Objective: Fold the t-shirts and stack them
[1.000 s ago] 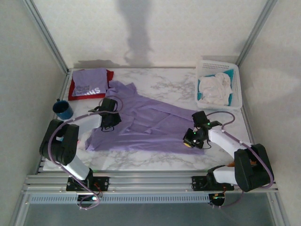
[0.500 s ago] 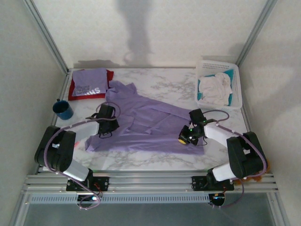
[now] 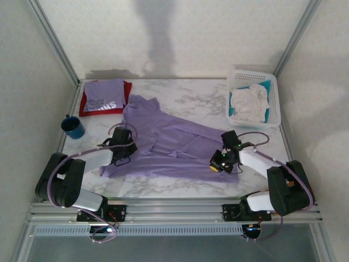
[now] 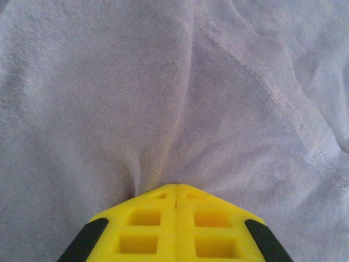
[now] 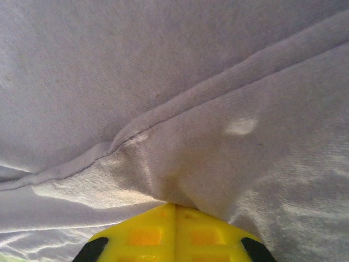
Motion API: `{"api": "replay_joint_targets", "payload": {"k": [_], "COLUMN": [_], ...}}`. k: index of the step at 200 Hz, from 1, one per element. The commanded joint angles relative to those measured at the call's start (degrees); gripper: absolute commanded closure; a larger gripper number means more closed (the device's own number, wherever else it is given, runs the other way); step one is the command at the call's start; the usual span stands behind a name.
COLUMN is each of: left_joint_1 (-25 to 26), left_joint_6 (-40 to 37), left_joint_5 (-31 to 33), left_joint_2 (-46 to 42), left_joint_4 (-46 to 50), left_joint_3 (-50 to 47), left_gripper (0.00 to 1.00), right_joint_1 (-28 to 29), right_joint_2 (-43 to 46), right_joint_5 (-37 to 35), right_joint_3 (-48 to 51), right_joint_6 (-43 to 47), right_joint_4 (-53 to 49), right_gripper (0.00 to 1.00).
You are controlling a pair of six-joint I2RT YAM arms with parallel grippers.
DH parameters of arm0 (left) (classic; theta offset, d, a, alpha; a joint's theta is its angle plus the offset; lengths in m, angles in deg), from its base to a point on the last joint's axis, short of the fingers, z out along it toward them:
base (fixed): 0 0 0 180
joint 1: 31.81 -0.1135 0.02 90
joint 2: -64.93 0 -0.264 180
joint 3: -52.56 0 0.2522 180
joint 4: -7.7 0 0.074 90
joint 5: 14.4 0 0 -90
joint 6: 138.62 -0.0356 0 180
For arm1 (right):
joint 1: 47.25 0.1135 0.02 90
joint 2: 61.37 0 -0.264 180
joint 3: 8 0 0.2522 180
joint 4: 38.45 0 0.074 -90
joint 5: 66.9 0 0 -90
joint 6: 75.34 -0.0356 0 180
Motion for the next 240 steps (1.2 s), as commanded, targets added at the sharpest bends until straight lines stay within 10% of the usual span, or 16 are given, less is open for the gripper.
{"api": "replay_joint_targets", "payload": {"k": [1,48,189,240], "left_joint_1": [0.3,-1.3,-8.7,-10.3], "left_joint_6": [-0.1,-7.1,-17.8,-17.2], "left_joint_5": [0.7,3.8,7.1,6.8], "left_joint_2": [1.9,6.6,56.3,63.2], "left_joint_4": [10.3,18.9,32.5,36.4], "left_joint_3": [0.9,22.4,91.4,99.3], "left_gripper": [1.0,0.93,0.62,0.54], "right_joint_1": [0.0,-0.1,-0.5,-0.6], "right_joint_2": [2.0,8.7,-1.1,0.2], "right_joint_5": [-4.4,-3.6,-3.3,-4.7], "right_joint_3": [1.9,-5.2,-16.0,-15.3], "right_joint_6": [-0.3,3.0,9.8,9.8], "right_joint_4": [-6.6,-10.5,-10.6,-11.4], "right_gripper": [1.0,0.74,0.72,0.72]}}
